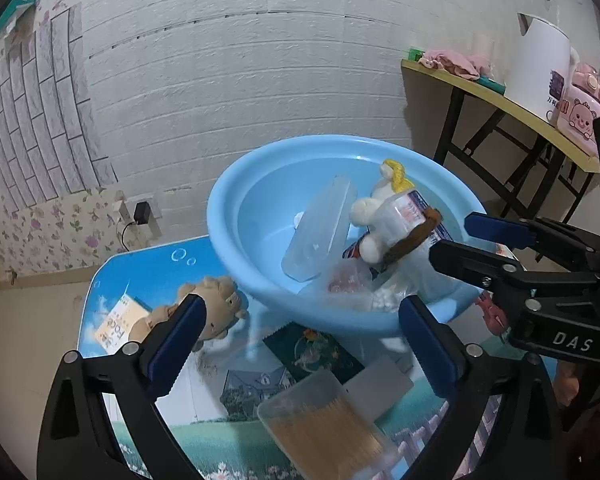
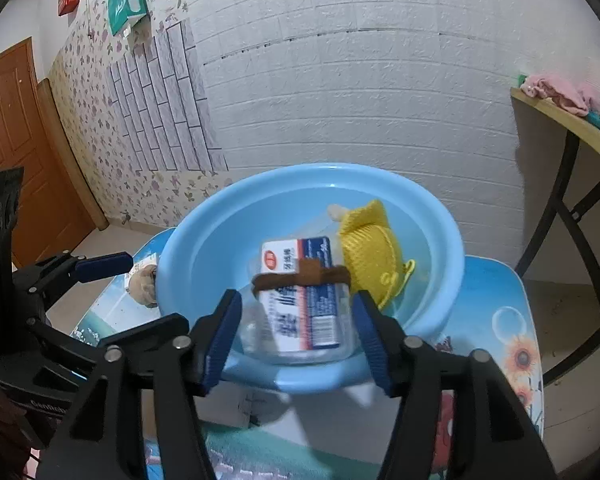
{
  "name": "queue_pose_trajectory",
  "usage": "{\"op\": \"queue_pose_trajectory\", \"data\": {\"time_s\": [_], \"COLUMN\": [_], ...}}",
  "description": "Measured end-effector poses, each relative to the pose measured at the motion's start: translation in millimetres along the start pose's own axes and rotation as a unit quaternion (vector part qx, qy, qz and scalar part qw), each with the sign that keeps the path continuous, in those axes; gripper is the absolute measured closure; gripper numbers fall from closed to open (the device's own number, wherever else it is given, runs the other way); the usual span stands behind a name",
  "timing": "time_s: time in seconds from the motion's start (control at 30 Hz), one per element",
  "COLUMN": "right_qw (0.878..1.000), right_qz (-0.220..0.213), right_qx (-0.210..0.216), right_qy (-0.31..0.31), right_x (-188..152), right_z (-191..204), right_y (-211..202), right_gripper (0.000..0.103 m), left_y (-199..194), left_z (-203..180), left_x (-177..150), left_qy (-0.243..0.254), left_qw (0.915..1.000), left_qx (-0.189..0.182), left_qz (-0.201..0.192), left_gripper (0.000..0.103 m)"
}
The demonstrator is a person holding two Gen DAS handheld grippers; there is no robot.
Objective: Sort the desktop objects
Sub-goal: 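Open the left gripper dropping the case while the right releases the medicine box into the basin, then move the left gripper to the clear toothpick box while the right moves to the white charger plug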
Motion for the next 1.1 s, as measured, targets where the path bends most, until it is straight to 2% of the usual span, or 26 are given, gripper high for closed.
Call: {"op": "queue_pose_trajectory", "data": {"time_s": [0.6,1.1], "right_qw": [1.000,0.998], "right_qz": [0.011,0.051], "right_qx": [-0.018,-0.018], "right_qy": [0.003,0.017], "right_x": [-20,-45], "right_z": [13,12], "right_y": [-17,-12], "right_gripper": [0.042,0.042], "left_y": [-14,-13], "left_z": [4,3], "left_x": [-33,-56], "left_qy": [0.002,0.010], "left_qw": [0.9993,0.9978], "left_qx": [0.015,0.019], "left_qz": [0.034,0.062], "left_gripper": [0.005,0.004]}}
Point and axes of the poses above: each gripper's, at about its wrist camera, not at the fingertips, and y roughly the way its jaws point, z to its left, x to its top, the point moved 4 cm from there along y, roughly the way its jaws point, and after that the axes turned 10 degrees about x, right-handed, at the moved point
